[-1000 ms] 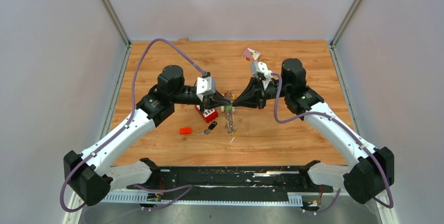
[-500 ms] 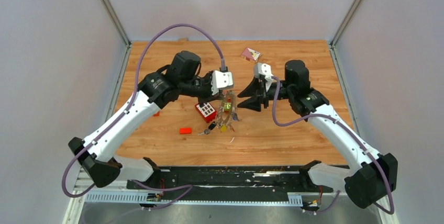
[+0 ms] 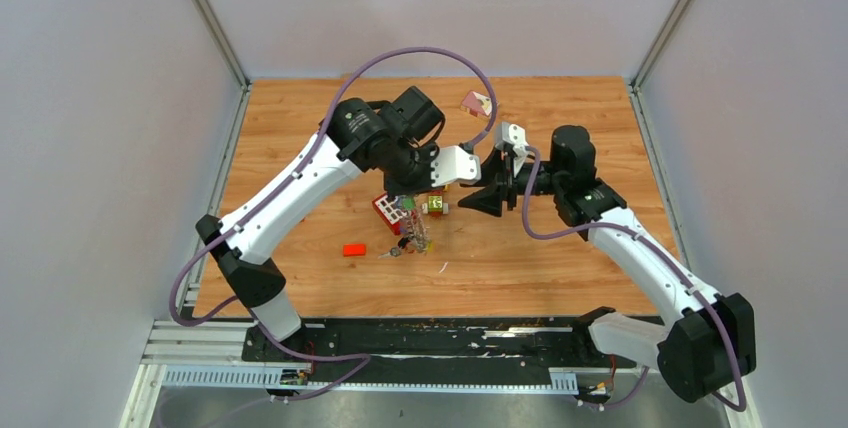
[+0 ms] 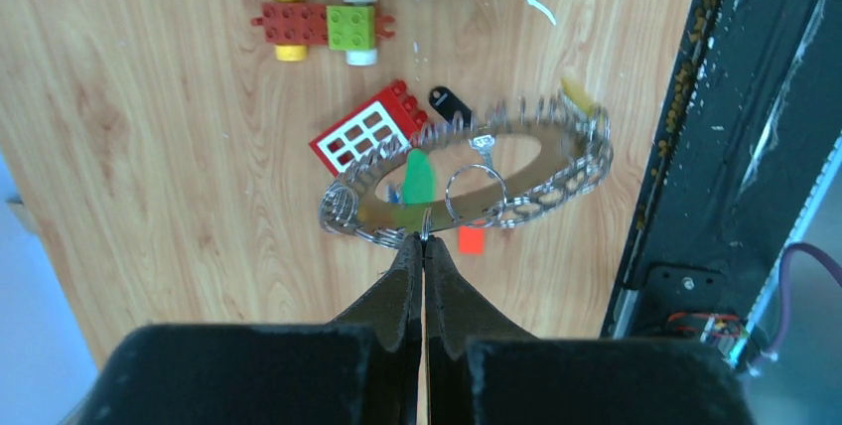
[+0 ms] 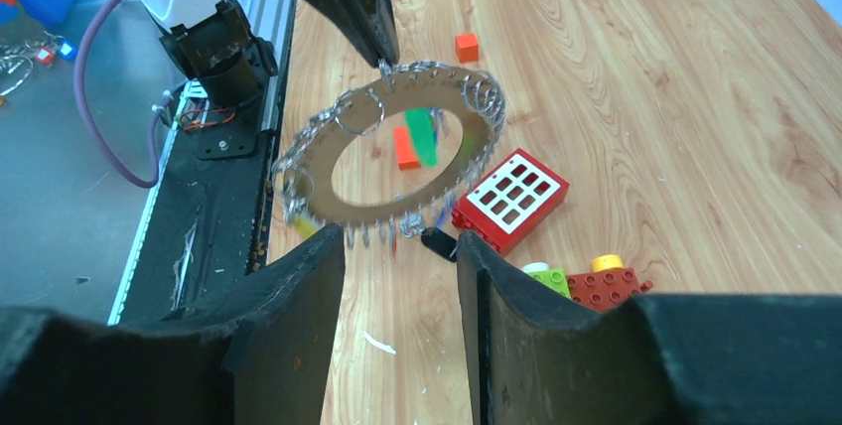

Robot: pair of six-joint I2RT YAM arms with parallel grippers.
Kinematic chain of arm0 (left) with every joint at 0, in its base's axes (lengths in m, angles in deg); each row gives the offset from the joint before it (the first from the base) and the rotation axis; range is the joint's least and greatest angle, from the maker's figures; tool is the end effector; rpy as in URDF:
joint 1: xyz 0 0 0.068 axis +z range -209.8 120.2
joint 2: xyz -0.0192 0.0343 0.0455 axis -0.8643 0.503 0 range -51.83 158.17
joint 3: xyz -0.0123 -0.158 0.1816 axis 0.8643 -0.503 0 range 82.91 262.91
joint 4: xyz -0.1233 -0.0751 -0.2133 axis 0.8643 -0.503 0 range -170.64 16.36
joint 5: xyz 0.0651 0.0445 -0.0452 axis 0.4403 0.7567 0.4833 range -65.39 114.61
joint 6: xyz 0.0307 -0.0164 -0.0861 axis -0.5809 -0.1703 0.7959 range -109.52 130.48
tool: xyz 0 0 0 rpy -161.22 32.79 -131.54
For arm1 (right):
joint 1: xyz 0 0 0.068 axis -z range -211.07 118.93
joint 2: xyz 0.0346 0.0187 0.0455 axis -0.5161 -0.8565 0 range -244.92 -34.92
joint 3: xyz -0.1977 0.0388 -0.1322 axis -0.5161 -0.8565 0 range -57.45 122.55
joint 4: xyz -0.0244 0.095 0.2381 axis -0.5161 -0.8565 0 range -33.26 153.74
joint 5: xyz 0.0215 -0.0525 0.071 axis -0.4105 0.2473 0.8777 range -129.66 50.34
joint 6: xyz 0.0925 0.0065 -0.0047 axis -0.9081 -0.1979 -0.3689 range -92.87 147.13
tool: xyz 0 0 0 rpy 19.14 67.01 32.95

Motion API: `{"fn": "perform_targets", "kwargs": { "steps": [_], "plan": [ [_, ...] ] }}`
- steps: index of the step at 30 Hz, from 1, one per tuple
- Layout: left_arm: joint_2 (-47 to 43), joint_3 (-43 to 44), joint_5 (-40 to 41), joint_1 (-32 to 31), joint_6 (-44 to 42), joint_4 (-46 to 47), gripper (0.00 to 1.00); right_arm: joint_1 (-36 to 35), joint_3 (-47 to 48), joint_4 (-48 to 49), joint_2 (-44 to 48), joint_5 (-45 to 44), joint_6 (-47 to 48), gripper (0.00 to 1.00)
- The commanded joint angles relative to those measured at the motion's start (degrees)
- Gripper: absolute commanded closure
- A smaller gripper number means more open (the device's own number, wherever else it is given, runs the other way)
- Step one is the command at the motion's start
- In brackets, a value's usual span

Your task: Put the keys on the keyring

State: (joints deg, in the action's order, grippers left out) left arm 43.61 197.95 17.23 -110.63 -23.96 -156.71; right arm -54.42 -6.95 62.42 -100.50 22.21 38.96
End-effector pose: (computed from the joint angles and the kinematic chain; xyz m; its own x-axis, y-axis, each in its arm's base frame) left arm 0.1929 -0.2539 0.3404 -0.0108 0.9011 -0.4334 0.9836 0.0877 0.1578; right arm 0.2292 0.1791 0.2871 -0.0561 -0.1294 -0.9900 -0.9963 0.0726 0.0470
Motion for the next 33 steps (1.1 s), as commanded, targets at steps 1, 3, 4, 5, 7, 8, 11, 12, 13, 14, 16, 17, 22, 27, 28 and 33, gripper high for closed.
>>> {"fn": "perform_targets", "kwargs": {
  "steps": [1, 3, 4, 5, 7, 8, 11, 12, 13, 14, 16, 17, 22, 27, 28, 33],
  "plan": [
    [0.21, 5.34, -1.94, -0.84, -0.01, -3.88, 1.00, -1.81, -0.52, 10.34, -0.73, 2.24, -5.98, 0.55],
    [-0.15, 4.84, -4.65, -0.84, 0.67, -1.90, 1.00, -2.56, -1.02, 12.39, -1.05, 2.50, -7.29, 0.56],
    [-0.79, 3.55, -6.29, -0.83, 0.96, 0.20, 1.00, -2.89, -1.24, 13.35, -1.24, 2.69, -7.91, 0.56],
    [-1.78, 2.38, -7.66, -0.84, 1.36, 1.51, 1.00, -3.18, -1.29, 13.78, -1.42, 2.87, -8.20, 0.57],
    [-4.32, -2.19, -9.73, -0.84, 2.64, 7.54, 1.00, -3.77, -1.28, 14.13, -1.68, 3.31, -8.67, 0.61],
    [-5.66, -3.98, -10.55, -0.85, 3.09, 9.72, 1.00, -4.11, -1.28, 14.45, -1.82, 3.45, -9.00, 0.62],
    [-8.25, -6.59, -12.78, -0.80, 4.14, 13.11, 1.00, -4.83, -1.21, 15.52, -2.30, 3.98, -9.86, 0.66],
    [-8.76, -7.24, -13.66, -0.77, 4.57, 13.72, 1.00, -4.98, -1.15, 15.85, -2.42, 4.04, -10.07, 0.68],
    [-9.36, -8.06, -14.64, -0.79, 4.94, 14.44, 1.00, -5.13, -1.04, 15.90, -2.52, 4.17, -10.08, 0.70],
    [-10.06, -9.00, -15.45, -0.77, 5.37, 15.47, 1.00, -5.29, -0.90, 16.03, -2.65, 4.14, -10.12, 0.71],
    [-11.28, -10.89, -16.36, -0.81, 6.31, 17.52, 1.00, -5.76, -0.62, 16.17, -2.89, 4.42, -10.27, 0.73],
    [-11.65, -11.48, -16.55, -0.80, 6.74, 18.25, 1.00, -6.10, -0.54, 16.01, -3.03, 4.48, -10.11, 0.74],
    [-12.07, -12.20, -16.80, -0.85, 7.62, 19.21, 1.00, -7.25, -0.20, 15.20, -3.28, 5.19, -9.28, 0.73],
    [-12.23, -12.77, -16.59, -0.84, 7.96, 19.78, 1.00, -8.34, 0.80, 12.53, -2.97, 5.13, -7.08, 0.72],
    [-12.21, -12.94, -16.69, -0.83, 7.93, 19.85, 1.00, -8.38, 0.94, 12.35, -2.93, 5.11, -7.09, 0.72],
    [-12.45, -13.56, -16.68, -0.80, 7.94, 20.26, 1.00, -8.84, 1.63, 10.84, -2.89, 4.99, -5.98, 0.74]
  ]
}}
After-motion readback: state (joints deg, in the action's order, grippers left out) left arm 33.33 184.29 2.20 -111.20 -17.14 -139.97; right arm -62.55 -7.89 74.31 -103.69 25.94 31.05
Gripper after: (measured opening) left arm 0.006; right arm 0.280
